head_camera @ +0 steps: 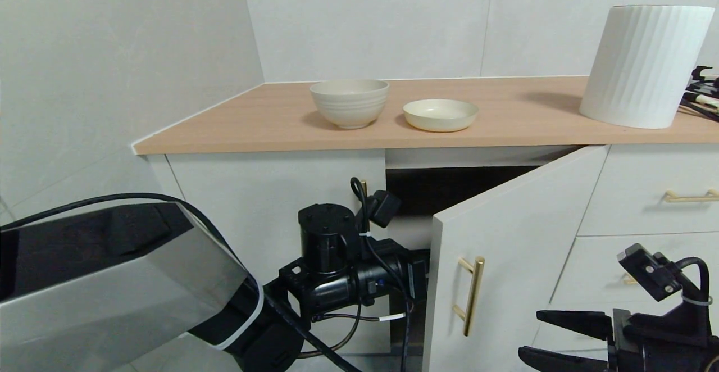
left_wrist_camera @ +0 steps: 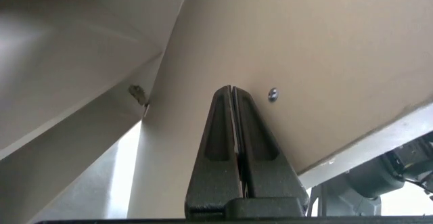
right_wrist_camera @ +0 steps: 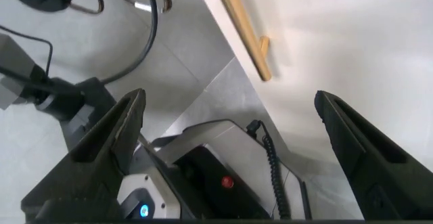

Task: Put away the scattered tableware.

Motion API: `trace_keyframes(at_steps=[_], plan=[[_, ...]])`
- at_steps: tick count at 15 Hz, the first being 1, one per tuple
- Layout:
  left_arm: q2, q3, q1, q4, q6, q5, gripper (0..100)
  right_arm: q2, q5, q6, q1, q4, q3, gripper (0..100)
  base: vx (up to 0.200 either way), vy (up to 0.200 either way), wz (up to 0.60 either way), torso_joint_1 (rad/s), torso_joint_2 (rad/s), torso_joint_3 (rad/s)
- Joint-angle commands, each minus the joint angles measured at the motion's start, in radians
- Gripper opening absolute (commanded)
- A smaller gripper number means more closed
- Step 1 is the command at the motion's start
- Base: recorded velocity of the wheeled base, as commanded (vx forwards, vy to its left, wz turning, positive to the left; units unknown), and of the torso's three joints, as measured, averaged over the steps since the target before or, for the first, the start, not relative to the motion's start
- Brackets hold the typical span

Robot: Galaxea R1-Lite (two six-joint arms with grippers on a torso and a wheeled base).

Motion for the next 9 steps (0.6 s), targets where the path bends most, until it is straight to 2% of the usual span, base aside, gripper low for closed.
trace_keyframes(at_steps=[1,5,9], plan=[[-0.005,-0.007,-0.002,0.001,0.000,0.001,0,-0.018,0.000,0.000,0.002,-0.001,0.011,100,0.000,0.000,0.00,0.000,0.00,0.000],[-0.006,-0.022,-0.005,0.011,-0.002,-0.001,0,-0.018,0.005,0.000,0.031,-0.003,0.022,100,0.000,0.000,0.00,0.000,0.00,0.000],[-0.008,-0.046,-0.014,0.037,-0.002,-0.001,0,-0.033,0.004,0.000,0.072,-0.003,0.029,100,-0.200,0.000,0.00,0.006,0.00,0.000]])
